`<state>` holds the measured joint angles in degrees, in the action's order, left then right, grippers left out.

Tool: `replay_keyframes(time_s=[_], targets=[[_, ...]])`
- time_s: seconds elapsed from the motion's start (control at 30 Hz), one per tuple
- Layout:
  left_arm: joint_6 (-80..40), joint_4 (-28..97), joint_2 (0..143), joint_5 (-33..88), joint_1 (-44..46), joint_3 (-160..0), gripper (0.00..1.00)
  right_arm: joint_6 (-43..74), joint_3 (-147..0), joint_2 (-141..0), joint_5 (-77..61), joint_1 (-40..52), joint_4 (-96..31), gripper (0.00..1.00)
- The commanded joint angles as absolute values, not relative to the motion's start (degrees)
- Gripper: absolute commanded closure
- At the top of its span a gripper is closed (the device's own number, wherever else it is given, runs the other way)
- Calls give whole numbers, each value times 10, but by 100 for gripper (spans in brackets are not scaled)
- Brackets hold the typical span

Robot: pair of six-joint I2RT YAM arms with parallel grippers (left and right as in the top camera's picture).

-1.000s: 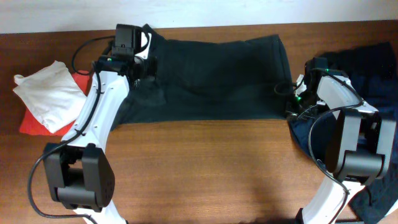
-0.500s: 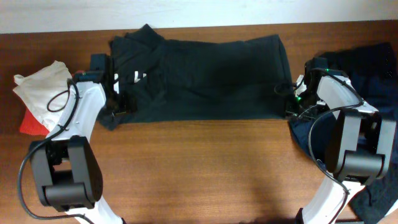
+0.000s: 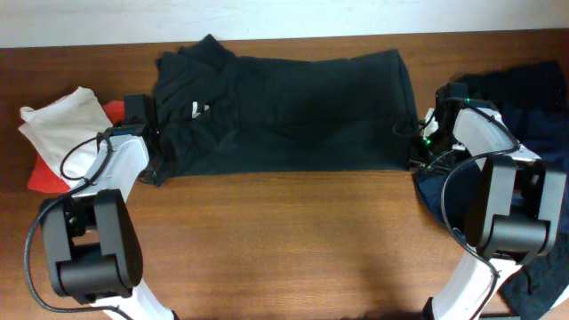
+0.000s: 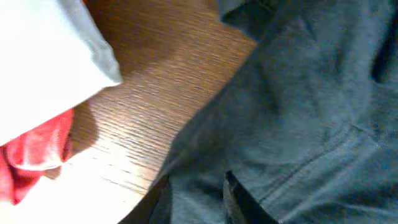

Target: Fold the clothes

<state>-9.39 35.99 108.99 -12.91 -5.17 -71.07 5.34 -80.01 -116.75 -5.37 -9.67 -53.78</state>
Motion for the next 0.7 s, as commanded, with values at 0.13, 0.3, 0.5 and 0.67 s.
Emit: replay_keyframes(time_s=[0.13, 0.3, 0.5, 0.67], targets=[[-94, 362, 1089, -133, -54, -715, 75, 51, -800, -1173, -43, -99, -553, 66], [-93, 325, 1089, -82, -54, -715, 47, 51, -800, -1173, -42, -98, -562, 67], [-47, 319, 1090, -57, -10, -715, 47, 51, -800, -1173, -42, -98, -562, 67], [-47, 322, 1090, -113, -6, -715, 43, 51, -800, -1173, -42, -98, -562, 66]])
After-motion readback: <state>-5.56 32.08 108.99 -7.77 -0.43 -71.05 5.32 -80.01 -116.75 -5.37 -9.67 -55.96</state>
